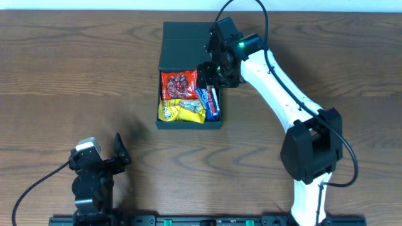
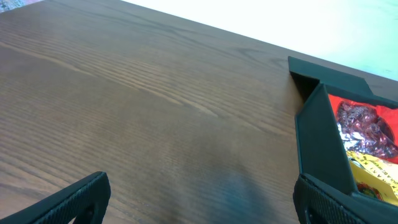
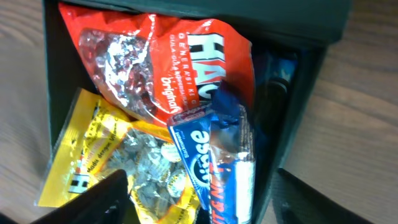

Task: Pack container
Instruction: 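Carry the chocolate bar with the right gripper into the box's right side, then push the chocolate bar down into the box with the right gripper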

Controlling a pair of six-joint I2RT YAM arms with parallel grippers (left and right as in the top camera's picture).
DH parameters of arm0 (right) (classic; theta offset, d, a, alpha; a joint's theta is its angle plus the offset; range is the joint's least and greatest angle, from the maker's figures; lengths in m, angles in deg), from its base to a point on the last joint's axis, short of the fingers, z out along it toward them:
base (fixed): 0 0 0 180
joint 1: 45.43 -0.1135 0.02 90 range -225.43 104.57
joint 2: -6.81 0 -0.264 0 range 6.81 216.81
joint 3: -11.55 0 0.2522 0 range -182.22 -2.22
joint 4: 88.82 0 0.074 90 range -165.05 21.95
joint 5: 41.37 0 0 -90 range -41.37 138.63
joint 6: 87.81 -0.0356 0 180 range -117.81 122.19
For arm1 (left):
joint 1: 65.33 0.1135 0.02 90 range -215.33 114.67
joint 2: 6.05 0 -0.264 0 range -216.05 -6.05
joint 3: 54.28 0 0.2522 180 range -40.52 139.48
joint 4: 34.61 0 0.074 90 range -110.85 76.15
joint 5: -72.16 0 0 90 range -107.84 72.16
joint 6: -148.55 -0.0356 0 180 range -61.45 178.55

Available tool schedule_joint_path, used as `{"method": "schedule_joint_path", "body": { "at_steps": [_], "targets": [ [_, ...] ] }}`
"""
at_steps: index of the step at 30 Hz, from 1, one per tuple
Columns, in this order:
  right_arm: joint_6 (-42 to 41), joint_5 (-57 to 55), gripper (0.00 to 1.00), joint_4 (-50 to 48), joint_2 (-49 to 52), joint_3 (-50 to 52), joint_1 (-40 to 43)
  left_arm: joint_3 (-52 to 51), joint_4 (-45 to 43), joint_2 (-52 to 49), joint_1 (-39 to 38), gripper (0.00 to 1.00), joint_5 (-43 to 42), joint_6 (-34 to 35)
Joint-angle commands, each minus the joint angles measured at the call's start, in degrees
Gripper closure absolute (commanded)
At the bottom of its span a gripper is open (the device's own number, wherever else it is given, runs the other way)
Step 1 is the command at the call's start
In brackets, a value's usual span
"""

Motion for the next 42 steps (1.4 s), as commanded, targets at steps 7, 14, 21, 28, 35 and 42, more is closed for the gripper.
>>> {"method": "schedule_joint_path", "body": {
  "at_steps": [7,14,21,28,35,42],
  "targets": [
    [0.94,-0.96,0.73,0.39,-0.79,0.33,0.04,-1.22,0.44,0.31,0.11,0.05,0.55,-0.55],
    [2.64,-5.2,0.78,-0.44,-0.76,3.17,-0.7,-1.22,0.44,0.31,0.11,0.05,0.55,-0.55],
    [4.09,-5.42,0.82,-4.61,-0.76,7.74,-0.81,-1.22,0.44,0.31,0.11,0.05,0.55,-0.55],
    [4.09,-5.79,0.82,-6.34,-0.76,10.93,-0.76,-1.22,0.44,0.31,0.11,0.05,0.55,-0.55],
    [3.8,-4.04,0.82,-6.51,-0.76,10.93,-0.92,-1.22,0.44,0.31,0.11,0.05,0.55,-0.55],
    [3.23,-11.69,0.81,-5.95,-0.74,10.95,-1.36,-1.22,0.44,0.31,0.11,0.05,0.55,-0.55]
  ]
}}
